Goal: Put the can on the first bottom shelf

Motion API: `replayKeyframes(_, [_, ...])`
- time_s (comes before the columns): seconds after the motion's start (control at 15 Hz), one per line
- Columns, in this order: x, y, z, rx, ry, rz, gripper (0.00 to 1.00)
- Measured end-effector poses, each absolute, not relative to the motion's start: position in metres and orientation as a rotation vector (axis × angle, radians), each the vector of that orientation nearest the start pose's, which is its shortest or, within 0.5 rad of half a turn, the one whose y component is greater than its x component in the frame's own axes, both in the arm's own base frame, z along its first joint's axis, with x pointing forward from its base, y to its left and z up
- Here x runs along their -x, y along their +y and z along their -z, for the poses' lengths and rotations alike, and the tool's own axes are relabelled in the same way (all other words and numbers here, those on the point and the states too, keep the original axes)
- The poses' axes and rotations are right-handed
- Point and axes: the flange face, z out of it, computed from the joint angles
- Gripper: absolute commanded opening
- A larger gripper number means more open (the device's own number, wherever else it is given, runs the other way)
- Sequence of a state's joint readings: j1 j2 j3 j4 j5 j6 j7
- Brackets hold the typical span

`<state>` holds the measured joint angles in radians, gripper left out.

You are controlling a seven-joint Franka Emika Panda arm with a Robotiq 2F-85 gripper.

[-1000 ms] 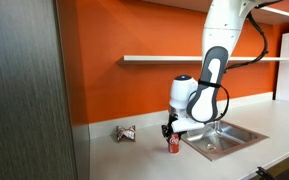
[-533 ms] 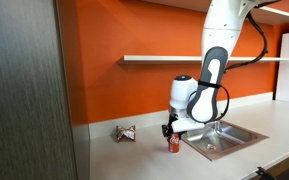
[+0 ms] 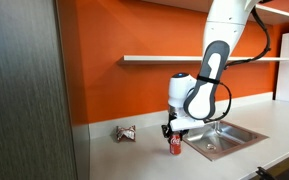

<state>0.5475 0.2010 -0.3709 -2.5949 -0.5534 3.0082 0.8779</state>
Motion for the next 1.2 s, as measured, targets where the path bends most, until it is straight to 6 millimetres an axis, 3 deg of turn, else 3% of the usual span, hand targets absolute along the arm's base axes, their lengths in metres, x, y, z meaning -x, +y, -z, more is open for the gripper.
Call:
replayKeyframes(0.47, [-0.433, 0.119, -0.247, 3.182, 0.307, 0.377, 0.38])
replayKeyframes(1.2, [-0.407, 0.145, -0.341, 3.17, 0.296, 0.25, 0.38])
